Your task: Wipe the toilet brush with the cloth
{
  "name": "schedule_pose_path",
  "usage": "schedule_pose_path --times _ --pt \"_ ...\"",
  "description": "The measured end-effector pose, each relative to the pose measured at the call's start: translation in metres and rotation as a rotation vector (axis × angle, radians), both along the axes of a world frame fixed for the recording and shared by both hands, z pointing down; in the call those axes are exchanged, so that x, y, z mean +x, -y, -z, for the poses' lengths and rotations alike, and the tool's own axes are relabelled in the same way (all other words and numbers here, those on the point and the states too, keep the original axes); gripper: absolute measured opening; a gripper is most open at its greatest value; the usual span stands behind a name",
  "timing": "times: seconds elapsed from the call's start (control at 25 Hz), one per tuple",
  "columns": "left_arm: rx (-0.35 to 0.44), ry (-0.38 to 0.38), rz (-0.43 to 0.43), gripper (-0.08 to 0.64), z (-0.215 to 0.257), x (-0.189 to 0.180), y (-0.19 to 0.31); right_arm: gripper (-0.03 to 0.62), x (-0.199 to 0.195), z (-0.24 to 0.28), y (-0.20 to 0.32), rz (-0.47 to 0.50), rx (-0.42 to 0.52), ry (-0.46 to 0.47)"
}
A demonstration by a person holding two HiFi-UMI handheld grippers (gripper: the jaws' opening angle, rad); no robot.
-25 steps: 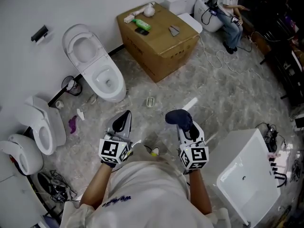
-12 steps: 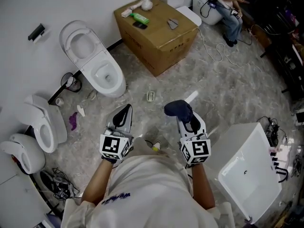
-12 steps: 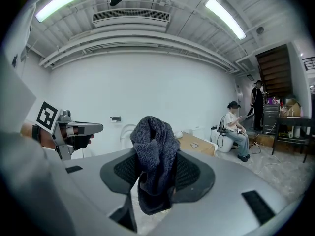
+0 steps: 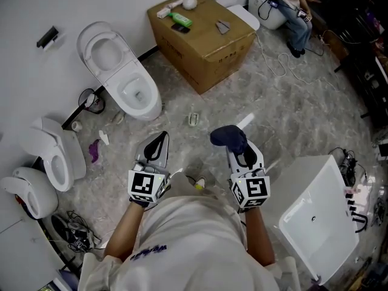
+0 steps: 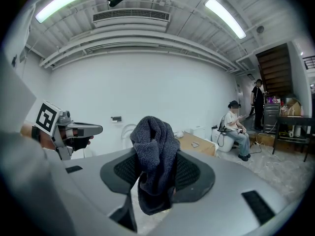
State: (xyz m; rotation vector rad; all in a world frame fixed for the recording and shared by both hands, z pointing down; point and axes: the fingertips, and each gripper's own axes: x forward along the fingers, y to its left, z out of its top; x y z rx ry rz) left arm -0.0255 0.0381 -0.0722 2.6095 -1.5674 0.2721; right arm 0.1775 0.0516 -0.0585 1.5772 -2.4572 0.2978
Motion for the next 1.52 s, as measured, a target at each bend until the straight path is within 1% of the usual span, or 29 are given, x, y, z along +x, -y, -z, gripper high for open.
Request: schedule_pose_path --times 0.28,0.56,0.8,0.96,1.52 --pt "0.004 0.014 -0.008 0.0 -0.001 0.005 -0.006 0.175 0.008 0.0 -0.005 -0.021 -0.008 0.054" --pt "-0.011 0.028 -0.007 0.0 -0.005 0.007 -0.007 0.173 0.013 0.0 -0.008 -0.024 -0.001 0.045" --pt "-0.007 0.037 -0.015 0.0 -0.004 0.013 -0.006 0.173 0.021 -0.006 -0.012 -0.034 -0.014 0.047" --pt "-0.013 0.055 -0.011 0.0 -0.005 0.016 -0.004 0.173 0.024 -0.006 -0.01 -0.035 -0.013 0.05" --pt "-0.016 0.065 -0.021 0.0 -0.003 0.029 0.002 0.173 0.033 -0.01 -0.003 -0.03 -0.016 0.052"
